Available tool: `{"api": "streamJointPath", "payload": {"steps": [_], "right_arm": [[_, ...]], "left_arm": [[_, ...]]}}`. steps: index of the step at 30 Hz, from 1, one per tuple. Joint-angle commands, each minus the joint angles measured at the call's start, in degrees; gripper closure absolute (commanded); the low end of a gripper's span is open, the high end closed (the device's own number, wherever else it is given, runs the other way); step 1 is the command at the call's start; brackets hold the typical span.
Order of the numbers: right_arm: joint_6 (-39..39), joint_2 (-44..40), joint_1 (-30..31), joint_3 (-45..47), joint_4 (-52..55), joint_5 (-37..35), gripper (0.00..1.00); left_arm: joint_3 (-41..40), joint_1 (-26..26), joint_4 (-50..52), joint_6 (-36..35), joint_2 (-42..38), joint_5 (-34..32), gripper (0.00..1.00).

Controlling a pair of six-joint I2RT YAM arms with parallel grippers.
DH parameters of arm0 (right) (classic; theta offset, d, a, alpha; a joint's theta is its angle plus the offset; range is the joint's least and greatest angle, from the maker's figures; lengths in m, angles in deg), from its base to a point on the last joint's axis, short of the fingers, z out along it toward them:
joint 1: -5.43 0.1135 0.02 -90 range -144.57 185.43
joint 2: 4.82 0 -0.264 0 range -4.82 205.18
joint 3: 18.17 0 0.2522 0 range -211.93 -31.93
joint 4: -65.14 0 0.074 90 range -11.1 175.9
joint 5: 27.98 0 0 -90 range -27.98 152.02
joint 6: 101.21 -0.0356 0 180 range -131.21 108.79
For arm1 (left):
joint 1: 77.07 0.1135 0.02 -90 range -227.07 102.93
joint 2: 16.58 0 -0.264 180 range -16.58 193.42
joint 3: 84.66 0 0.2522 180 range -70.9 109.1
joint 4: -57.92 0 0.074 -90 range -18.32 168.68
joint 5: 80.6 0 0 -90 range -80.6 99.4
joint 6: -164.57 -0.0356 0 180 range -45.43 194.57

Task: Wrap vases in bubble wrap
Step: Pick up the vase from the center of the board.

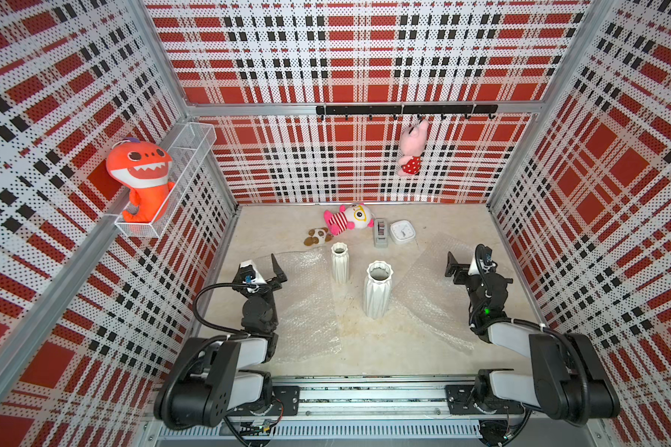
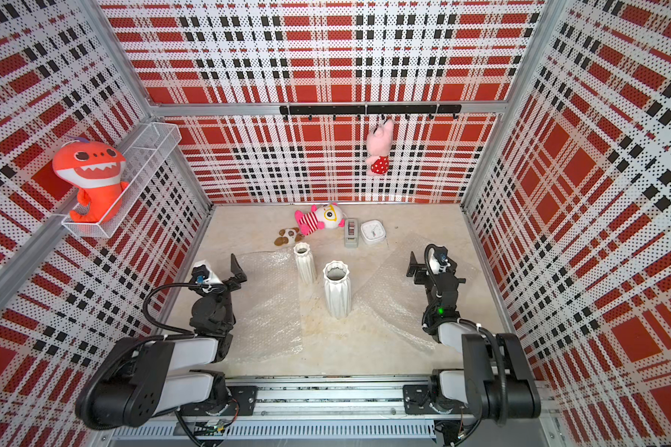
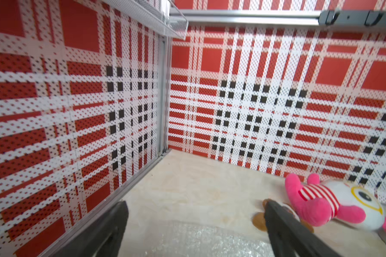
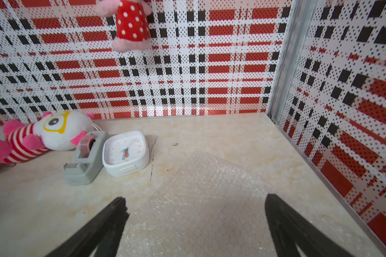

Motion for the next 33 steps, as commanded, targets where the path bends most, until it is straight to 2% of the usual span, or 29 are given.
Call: {"api": "streamJointPath", "payload": {"steps": [1,2,5,8,11,14,16,18,21,25,29,33], "right_arm": [[-9.7,-3.8,0.0,-5.4,16.5,1.4,0.0],[-13.5,-4.2,-0.3,-7.4,21.1,2.2,0.0],[-16.3,-3.7,-2.1,-11.9,28.7,11.9,0.0],[-18.9,-4.5,-3.0,-11.5,28.1,18.0,0.0],[-20.3,-10.5,-3.0,-7.6,26.8,17.8,0.0],[-19.3,-16.6,-3.0,-6.4,30.1,17.7,0.0],[-19.2,-18.9,-2.9,-6.4,33.2,20.2,0.0],[-19.1,-21.3,-1.8,-5.7,34.7,22.0,0.0],[-16.2,-25.8,3.9,-4.7,36.2,19.8,0.0],[-11.4,-31.5,13.3,-3.5,36.7,18.1,0.0],[-8.3,-37.7,18.4,1.3,31.0,22.8,0.0],[-6.3,-37.3,21.7,3.5,26.4,29.3,0.0]], "left_arm": [[1.2,0.8,11.3,7.7,-7.7,-1.8,0.02],[2.4,1.4,16.1,10.9,-10.8,-1.4,0.02],[5.7,5.0,30.3,21.3,-18.5,3.4,0.02],[4.8,9.2,32.0,27.2,-23.8,11.8,0.02],[3.9,12.2,32.8,33.3,-27.5,15.9,0.02],[6.7,14.1,41.8,36.5,-29.6,18.7,0.02],[7.7,14.0,44.9,35.7,-30.5,21.8,0.02],[8.4,13.1,48.7,36.1,-32.0,21.4,0.02],[6.8,10.3,50.6,37.8,-35.1,21.2,0.02],[6.3,2.2,53.8,36.9,-37.4,17.0,0.02],[7.7,-7.0,58.2,35.9,-37.3,11.8,0.02],[9.0,-17.2,60.2,35.4,-35.8,6.3,0.02]]}}
